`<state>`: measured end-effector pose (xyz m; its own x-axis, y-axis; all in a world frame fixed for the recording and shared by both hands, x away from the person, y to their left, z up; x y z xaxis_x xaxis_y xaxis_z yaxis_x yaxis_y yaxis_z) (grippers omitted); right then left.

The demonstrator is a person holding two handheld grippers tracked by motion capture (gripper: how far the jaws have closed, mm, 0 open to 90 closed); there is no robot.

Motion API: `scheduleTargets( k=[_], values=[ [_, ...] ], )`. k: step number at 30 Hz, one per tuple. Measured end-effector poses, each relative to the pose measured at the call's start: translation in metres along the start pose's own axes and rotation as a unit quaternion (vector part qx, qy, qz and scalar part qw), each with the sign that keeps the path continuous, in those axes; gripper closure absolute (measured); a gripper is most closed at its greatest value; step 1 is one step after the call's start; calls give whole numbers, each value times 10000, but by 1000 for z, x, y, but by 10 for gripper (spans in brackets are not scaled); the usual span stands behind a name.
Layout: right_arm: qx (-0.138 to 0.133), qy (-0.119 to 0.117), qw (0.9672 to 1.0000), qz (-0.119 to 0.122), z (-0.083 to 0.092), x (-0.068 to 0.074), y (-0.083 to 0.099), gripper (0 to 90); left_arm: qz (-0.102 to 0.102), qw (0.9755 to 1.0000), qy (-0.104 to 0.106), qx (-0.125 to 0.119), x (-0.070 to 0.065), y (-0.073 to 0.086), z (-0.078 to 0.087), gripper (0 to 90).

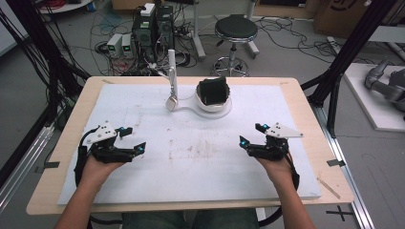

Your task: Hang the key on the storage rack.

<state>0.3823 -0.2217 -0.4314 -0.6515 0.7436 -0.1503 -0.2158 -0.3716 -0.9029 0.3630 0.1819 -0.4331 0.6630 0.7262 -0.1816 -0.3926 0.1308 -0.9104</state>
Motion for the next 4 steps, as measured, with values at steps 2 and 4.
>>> scheduleTargets(
  k=[2,4],
  values=[
    [2,4,10000,-1,0,0,0,209,-6,10000,6,-4,0,0,0,187],
    [4,5,10000,6,0,0,0,209,-2,10000,11,-1,0,-1,0,187]
  ],
)
Point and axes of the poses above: each handheld gripper's, and its own axes: z roughly backward along the jaws, y roughly out of its underside, x roughly to its left, the point moved 8 cm from there along -z, roughly forward along the jaws, and after that the axes turned 8 degrees about z, right-handed, at the moved point
